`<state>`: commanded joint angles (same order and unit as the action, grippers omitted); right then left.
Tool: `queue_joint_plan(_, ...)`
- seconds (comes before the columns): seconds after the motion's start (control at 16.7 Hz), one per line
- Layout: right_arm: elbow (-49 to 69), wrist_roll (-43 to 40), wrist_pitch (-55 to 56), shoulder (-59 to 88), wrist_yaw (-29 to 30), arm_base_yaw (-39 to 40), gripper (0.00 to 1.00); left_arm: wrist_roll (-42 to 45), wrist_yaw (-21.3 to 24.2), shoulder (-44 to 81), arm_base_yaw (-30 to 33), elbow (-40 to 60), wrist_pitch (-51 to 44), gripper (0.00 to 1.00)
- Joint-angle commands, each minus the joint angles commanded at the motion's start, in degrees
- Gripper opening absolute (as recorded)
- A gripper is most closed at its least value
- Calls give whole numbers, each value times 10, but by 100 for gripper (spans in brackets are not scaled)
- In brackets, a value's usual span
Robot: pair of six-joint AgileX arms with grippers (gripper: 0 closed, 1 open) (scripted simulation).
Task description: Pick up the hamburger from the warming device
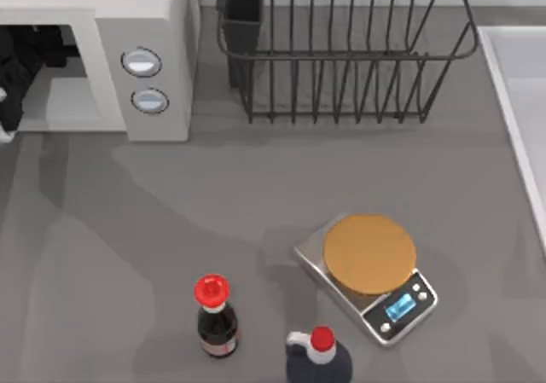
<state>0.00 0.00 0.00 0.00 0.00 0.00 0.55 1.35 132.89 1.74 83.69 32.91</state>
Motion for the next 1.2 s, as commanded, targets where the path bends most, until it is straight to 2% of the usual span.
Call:
queue_joint_plan(0.42, 0, 0, 0, 0, 0, 0, 100, -46, -131, -349, 130, -302, -64, 0)
queue_joint_plan(0.6, 0, 0, 0, 0, 0, 0, 100, -62, -176, -455, 175, -403, -86, 0)
queue_joint_plan(0.78, 0, 0, 0, 0, 0, 0, 100, -70, -202, -507, 200, -454, -99, 0)
queue_joint_plan(1.2, 0, 0, 0, 0, 0, 0, 100, -70, -205, -492, 194, -461, -89, 0)
